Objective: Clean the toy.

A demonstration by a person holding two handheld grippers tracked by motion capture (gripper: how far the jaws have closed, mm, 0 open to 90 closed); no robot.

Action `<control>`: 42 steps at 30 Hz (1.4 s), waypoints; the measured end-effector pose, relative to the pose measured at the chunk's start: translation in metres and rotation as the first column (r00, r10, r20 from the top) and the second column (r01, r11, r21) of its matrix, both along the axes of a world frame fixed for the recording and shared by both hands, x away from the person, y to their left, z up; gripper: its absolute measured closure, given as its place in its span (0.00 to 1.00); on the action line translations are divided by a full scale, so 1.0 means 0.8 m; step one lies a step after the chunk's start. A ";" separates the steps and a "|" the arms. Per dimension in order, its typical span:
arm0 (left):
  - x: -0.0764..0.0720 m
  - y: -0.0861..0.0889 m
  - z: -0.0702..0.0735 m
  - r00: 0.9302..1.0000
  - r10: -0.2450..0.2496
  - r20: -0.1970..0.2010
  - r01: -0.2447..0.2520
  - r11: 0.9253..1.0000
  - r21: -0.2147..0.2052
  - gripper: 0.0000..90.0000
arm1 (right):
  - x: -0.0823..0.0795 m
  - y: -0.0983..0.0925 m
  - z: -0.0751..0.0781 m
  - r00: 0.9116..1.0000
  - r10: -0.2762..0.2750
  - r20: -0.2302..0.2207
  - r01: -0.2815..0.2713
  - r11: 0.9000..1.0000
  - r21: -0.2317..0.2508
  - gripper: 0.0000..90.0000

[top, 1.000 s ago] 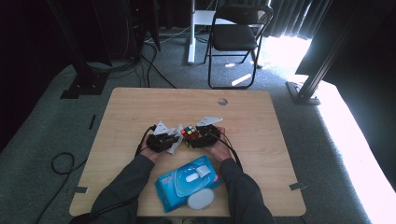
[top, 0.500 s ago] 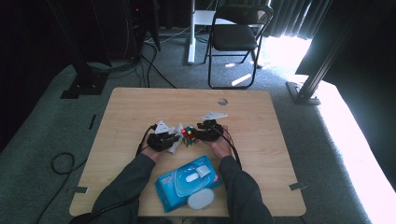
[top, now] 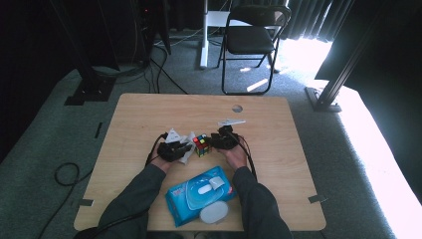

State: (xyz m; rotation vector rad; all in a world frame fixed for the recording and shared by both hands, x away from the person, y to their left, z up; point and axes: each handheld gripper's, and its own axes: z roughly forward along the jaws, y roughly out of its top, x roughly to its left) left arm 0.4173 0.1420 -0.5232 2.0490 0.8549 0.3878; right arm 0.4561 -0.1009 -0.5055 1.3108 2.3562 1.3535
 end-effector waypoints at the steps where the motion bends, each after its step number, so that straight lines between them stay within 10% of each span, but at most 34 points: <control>1: 0.000 0.000 0.000 1.000 -0.001 0.000 0.001 1.000 0.000 0.90 | 0.001 -0.001 -0.001 1.000 -0.005 -0.018 0.005 1.000 0.017 0.66; 18: -0.001 -0.002 0.003 1.000 -0.006 0.007 0.006 1.000 0.005 0.90 | 0.006 -0.018 -0.011 0.990 -0.044 -0.137 0.069 0.981 0.182 0.78; 28: 0.000 -0.004 0.003 1.000 -0.011 0.005 0.011 1.000 0.006 0.89 | 0.007 -0.039 -0.012 0.986 -0.096 -0.137 0.122 0.972 0.199 0.80; 35: 0.000 -0.005 0.002 1.000 -0.014 0.004 0.014 1.000 0.003 0.89 | 0.003 -0.044 -0.020 0.985 -0.118 -0.127 0.133 0.984 0.118 0.90; 42: 0.001 -0.005 0.002 1.000 -0.010 0.004 0.010 1.000 0.006 0.89 | -0.014 -0.041 -0.024 0.999 -0.047 0.002 0.047 0.998 0.039 0.58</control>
